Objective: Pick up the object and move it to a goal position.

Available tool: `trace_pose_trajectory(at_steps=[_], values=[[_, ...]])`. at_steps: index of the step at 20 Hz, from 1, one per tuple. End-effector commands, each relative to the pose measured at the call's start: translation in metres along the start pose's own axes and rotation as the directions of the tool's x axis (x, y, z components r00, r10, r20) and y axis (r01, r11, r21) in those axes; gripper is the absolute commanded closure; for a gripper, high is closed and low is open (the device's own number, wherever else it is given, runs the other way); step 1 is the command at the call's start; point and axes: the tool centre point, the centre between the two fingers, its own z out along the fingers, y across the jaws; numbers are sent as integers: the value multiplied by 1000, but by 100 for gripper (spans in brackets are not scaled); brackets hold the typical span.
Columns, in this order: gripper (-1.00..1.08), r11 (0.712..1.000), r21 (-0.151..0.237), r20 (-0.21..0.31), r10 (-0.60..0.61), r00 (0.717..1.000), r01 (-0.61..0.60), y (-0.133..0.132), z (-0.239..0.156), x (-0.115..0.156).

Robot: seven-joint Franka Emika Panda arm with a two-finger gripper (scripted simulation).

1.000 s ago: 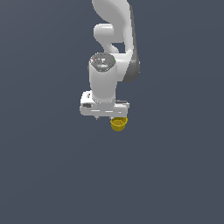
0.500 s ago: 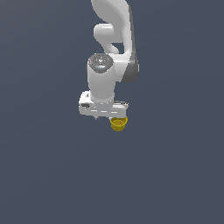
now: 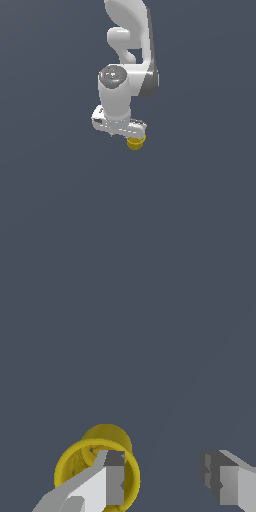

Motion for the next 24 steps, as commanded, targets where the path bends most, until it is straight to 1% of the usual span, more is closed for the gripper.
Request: trace_pose_trajectory(at_steps=[1,3,6,9,12,15,18,21,24], values=[[-20,998,15,14,68,998,-68,-3,4,-1],[-20,991,27,29,131,991,-131,-5,7,-2],[-20,972,43,56,228,972,-231,-9,12,-4],[-20,943,54,85,323,943,-328,-14,17,-5],[-20,905,60,116,413,903,-421,-18,21,-7],[-20,858,62,149,498,854,-511,-23,26,-9],[-20,802,58,182,577,796,-594,-27,31,-10],[-20,739,48,216,649,730,-672,-32,35,-11],[-20,670,33,249,713,655,-742,-37,39,-13]])
